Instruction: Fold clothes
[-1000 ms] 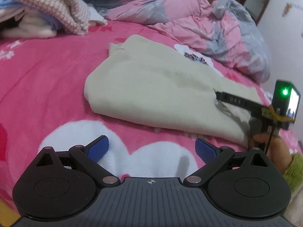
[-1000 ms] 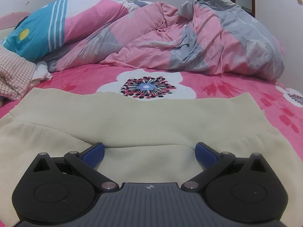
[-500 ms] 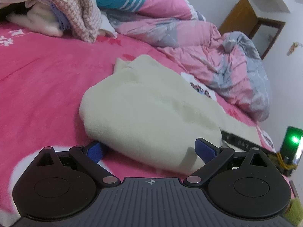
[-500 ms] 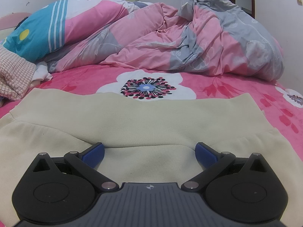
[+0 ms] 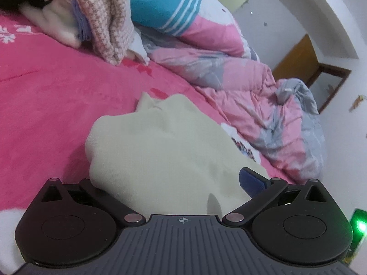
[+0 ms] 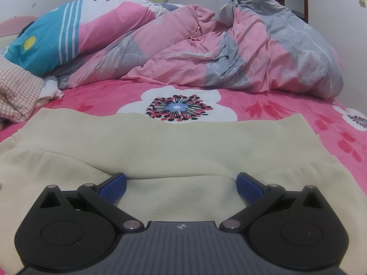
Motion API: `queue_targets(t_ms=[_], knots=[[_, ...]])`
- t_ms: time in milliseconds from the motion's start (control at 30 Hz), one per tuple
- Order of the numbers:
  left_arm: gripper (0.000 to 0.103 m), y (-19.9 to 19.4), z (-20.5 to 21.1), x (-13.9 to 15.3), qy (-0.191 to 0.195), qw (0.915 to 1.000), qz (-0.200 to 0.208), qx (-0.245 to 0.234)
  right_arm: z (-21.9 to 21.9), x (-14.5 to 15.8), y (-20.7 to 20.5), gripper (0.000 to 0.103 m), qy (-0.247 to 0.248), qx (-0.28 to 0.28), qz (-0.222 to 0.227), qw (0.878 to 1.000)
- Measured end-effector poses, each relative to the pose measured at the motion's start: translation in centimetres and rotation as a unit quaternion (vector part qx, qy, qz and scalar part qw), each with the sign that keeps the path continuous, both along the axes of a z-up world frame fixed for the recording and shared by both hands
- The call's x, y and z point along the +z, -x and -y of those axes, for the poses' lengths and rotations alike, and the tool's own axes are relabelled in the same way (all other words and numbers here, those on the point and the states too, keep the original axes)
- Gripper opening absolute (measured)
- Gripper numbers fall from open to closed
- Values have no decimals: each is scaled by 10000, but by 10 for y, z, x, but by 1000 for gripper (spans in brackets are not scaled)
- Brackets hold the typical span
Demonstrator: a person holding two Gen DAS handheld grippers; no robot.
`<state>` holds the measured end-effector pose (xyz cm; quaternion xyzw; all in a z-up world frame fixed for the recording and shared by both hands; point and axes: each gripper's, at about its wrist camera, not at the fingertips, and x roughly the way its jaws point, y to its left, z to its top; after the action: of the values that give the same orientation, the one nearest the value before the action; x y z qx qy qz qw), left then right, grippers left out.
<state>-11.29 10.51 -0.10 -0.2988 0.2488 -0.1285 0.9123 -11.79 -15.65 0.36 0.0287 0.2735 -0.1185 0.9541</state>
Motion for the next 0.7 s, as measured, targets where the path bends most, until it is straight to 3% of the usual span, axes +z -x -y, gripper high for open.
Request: queue_targets(t_ms=[167, 267, 433, 500, 700], knots=[[92, -2, 7, 4, -160, 9998, 105, 113, 0, 0, 0, 103, 1, -1, 22, 10000], [77, -2, 9, 6, -266, 9993, 170, 205, 0, 0, 0, 103, 7, -4, 36, 10000], [31, -2, 16, 21, -689, 9961, 457, 320, 0, 0, 1, 103, 13, -6, 45, 10000], [20, -1, 20, 32, -864, 9934, 692, 305, -1, 1, 1, 103, 17, -7, 47, 10000], [14, 10, 49, 73, -1316, 9779, 1621, -134, -2, 1, 0, 103, 55, -10, 31, 10000]])
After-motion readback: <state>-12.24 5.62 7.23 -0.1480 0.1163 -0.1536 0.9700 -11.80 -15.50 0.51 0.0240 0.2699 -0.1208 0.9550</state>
